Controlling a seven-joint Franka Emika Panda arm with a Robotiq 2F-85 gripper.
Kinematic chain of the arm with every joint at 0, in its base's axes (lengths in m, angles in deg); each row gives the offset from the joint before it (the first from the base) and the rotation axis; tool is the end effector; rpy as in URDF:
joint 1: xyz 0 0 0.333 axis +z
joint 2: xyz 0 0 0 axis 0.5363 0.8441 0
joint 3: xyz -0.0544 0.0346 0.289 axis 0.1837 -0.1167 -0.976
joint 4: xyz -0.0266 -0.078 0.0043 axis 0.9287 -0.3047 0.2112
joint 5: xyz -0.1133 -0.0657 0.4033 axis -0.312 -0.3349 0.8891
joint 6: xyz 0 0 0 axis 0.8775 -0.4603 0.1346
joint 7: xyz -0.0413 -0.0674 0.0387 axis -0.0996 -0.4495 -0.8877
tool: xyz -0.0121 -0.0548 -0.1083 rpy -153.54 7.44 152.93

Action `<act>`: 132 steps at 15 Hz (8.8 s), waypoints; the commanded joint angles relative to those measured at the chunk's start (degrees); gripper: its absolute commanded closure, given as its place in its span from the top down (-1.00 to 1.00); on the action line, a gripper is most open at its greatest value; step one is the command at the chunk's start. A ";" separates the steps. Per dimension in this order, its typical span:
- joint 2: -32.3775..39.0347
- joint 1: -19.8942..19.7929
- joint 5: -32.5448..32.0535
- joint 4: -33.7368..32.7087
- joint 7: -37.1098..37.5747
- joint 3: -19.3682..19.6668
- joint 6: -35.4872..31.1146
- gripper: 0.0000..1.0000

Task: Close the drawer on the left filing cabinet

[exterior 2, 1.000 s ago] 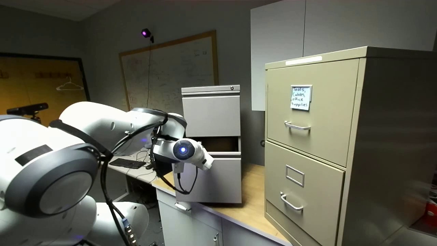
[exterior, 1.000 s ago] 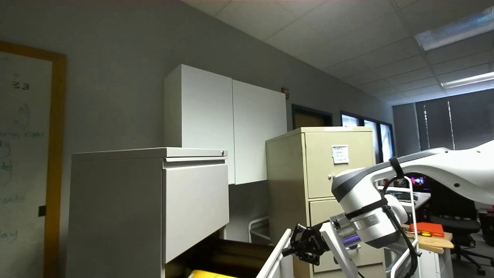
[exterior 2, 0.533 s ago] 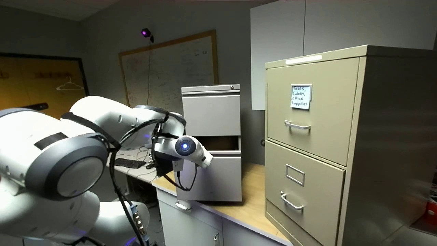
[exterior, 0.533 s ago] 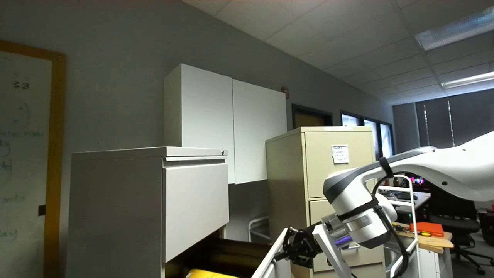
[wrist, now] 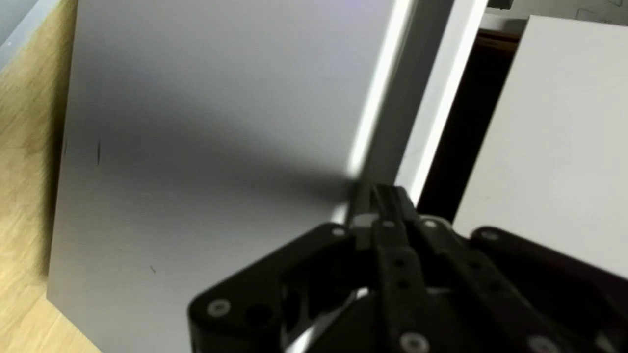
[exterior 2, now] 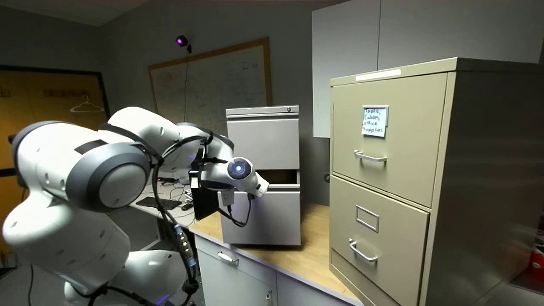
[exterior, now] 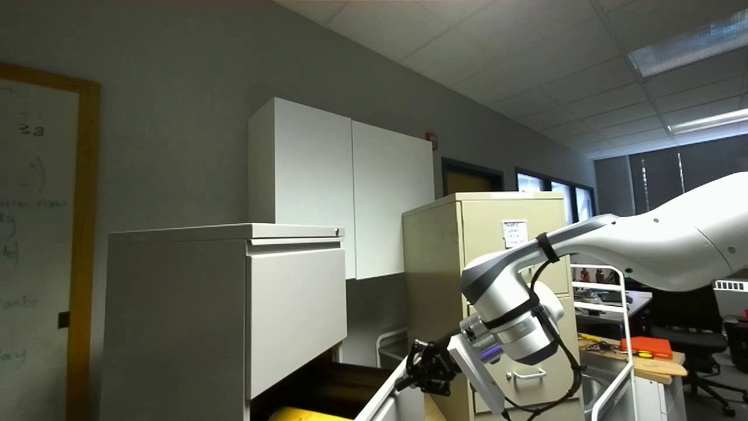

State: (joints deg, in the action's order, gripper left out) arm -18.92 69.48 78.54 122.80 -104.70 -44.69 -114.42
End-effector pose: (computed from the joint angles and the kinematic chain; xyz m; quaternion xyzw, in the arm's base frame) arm 0.4647 0.0014 0.4025 -0.8064 0.3305 -0.2667 0.4115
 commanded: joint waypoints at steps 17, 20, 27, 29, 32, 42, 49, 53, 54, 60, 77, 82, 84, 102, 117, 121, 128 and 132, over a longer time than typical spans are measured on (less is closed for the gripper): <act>4.54 -18.17 -17.07 -4.63 20.98 -16.18 15.64 -1.00; 1.38 -26.07 -16.92 -0.43 22.97 -23.71 15.42 -1.00; -1.16 -30.90 -14.17 4.30 23.70 -29.02 17.02 -1.00; 2.07 -31.67 -15.83 1.70 24.84 -29.47 20.50 -1.00; 9.19 -36.95 -25.63 -2.86 34.11 -32.43 25.48 -1.00; 19.87 -39.88 -40.32 -21.96 45.10 -31.83 35.14 -1.00; 27.16 -39.31 -36.70 -31.33 43.74 -30.93 36.03 -1.00; 32.18 -39.65 -36.55 -38.34 43.24 -30.47 38.21 -1.00; 33.54 -39.73 -36.63 -40.40 43.25 -30.30 39.46 -1.00; 43.63 -39.98 -37.84 -54.62 44.22 -30.14 47.91 -1.00; 64.99 -39.72 -44.18 -94.55 46.59 -30.67 72.77 -1.00; 71.88 -40.71 -42.45 -106.96 46.64 -30.89 76.32 -1.00; 74.48 -40.15 -42.85 -111.66 46.97 -30.96 77.82 -1.00; 74.88 -43.92 -42.65 -114.79 47.25 -29.30 80.04 -1.00; 72.98 -44.96 -39.98 -102.85 54.89 -27.97 83.56 -1.00; 73.12 -41.63 -39.75 -99.14 58.67 -27.41 78.77 -1.00; 73.86 -39.16 -37.32 -96.86 74.74 -26.84 65.95 -1.00; 74.03 -38.99 -37.02 -95.87 76.36 -27.16 64.05 -1.00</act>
State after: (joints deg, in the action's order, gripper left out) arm 54.54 29.26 39.87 26.18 -31.28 -71.51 -45.40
